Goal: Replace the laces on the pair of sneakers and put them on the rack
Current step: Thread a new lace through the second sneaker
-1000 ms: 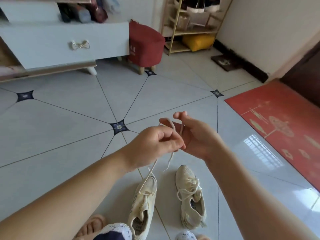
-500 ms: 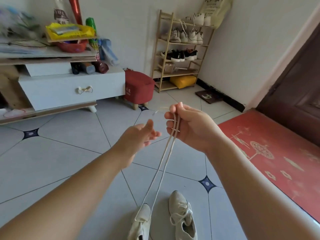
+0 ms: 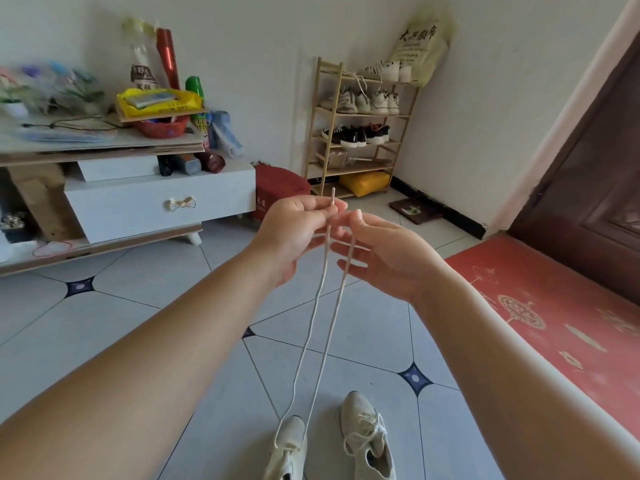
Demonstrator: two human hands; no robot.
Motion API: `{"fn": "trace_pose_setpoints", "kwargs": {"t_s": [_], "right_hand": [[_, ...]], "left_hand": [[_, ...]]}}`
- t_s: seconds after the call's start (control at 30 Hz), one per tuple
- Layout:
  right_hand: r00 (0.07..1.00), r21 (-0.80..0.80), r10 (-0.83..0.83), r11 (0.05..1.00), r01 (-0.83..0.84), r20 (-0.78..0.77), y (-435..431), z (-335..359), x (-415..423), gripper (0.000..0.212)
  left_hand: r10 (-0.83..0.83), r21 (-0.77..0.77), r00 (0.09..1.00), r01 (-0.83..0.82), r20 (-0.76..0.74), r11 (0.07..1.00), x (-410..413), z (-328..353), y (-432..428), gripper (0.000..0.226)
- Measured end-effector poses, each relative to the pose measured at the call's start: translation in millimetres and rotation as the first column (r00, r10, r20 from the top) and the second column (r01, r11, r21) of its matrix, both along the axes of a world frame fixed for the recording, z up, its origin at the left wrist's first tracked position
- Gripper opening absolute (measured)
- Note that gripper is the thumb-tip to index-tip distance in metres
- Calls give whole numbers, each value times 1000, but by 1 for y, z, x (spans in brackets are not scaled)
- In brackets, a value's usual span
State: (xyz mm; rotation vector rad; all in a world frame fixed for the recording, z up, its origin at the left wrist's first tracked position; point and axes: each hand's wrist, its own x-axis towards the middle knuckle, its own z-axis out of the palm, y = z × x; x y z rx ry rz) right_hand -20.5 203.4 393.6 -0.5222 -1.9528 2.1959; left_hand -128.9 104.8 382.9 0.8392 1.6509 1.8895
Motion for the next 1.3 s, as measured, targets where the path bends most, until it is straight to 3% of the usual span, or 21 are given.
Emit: {"fn": "trace_pose_setpoints", "kwargs": {"t_s": [0.23, 0.4, 0.7, 0.8, 0.9, 1.03, 1.1, 1.2, 1.3], "right_hand": [[994, -18, -113, 993, 113, -4, 5, -9, -1, 29], [985, 81, -172, 982, 173, -14, 11, -52, -15, 26], [956, 7, -92, 996, 94, 279, 25, -219, -34, 31], [932, -14, -36, 999, 44, 361, 23, -269, -32, 22], [880, -2, 22, 1000, -24, 474, 16, -315, -28, 13], [802, -11, 78, 996, -88, 592, 1, -370, -14, 14], [769, -13, 61, 998, -68, 636, -5, -392, -9, 12], [755, -8, 34, 999, -38, 655, -17, -415, -5, 12], [741, 153, 14, 976, -156, 671, -37, -428, 3, 15]], "left_hand": [[-21, -75, 997, 15, -77, 997, 1, -17, -2, 10], [-28, -183, 994, 8, -104, 983, -5, -61, 1, 18], [-78, -567, 989, -5, -122, 824, -28, -230, -3, 26], [-165, -655, 977, 38, -133, 755, -33, -280, -11, 23], [-237, -723, 970, 121, -60, 680, -26, -327, -24, 29], [-242, -811, 970, 167, 33, 561, -5, -385, -48, 9], [-200, -850, 980, 118, 15, 514, 7, -409, -57, 11], [-132, -855, 991, 43, -29, 517, 26, -431, -64, 18], [-44, -827, 999, 15, -11, 562, 39, -442, -69, 18]]}}
